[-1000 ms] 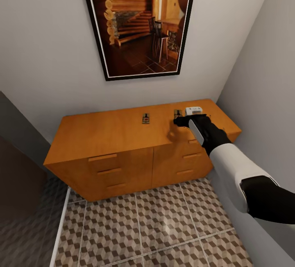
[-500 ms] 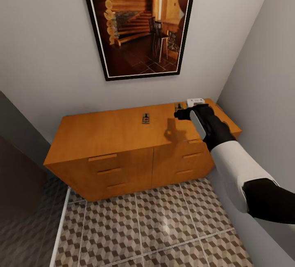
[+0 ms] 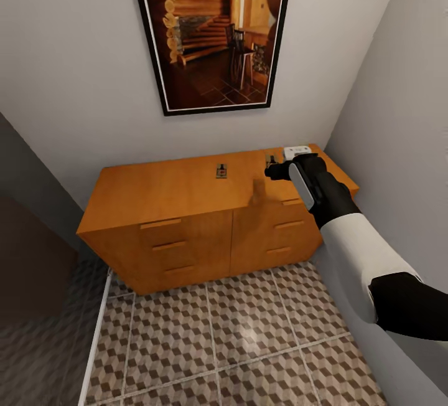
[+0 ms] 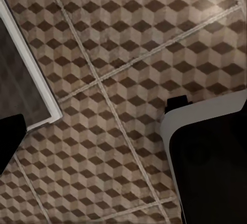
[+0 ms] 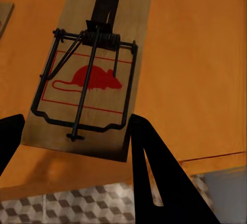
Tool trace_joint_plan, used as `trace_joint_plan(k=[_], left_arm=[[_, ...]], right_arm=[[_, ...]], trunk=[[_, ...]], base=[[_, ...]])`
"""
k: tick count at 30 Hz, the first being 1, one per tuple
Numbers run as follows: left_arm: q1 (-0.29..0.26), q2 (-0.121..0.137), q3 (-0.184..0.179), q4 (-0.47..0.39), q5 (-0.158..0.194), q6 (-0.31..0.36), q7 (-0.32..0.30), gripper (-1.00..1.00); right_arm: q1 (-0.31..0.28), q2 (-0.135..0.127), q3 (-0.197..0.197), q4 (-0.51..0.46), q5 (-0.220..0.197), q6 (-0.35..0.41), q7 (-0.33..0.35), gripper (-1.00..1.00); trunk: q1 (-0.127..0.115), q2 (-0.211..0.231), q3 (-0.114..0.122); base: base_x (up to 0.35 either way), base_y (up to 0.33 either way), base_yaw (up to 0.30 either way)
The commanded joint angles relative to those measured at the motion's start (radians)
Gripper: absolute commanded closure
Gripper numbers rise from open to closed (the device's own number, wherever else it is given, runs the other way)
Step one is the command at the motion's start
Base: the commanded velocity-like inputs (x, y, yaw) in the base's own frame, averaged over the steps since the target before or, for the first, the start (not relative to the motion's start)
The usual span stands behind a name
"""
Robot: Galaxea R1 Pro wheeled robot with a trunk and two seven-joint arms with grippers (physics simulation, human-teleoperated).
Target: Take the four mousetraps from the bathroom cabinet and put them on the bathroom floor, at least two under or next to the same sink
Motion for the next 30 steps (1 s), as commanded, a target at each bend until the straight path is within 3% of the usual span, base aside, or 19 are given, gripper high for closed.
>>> trace_joint_plan(k=[1, 30], left_arm=[[-0.002, -0.001, -0.006, 0.004, 0.0, -0.006, 0.005, -1.0], [-0.002, -0.001, -0.006, 0.004, 0.0, -0.006, 0.005, -1.0]], right_arm=[[-0.001, -0.001, 0.003, -0.001, -0.014, 0.002, -0.009, 1.0], [-0.001, -0.002, 0.005, 0.033, -0.014, -0.005, -0.005, 1.0]], trunk=[[0.0, -0.002, -0.002], [0.0, -0.002, -0.002]], base=[[-0.33, 0.0, 0.0], [-0.335, 0.0, 0.0]])
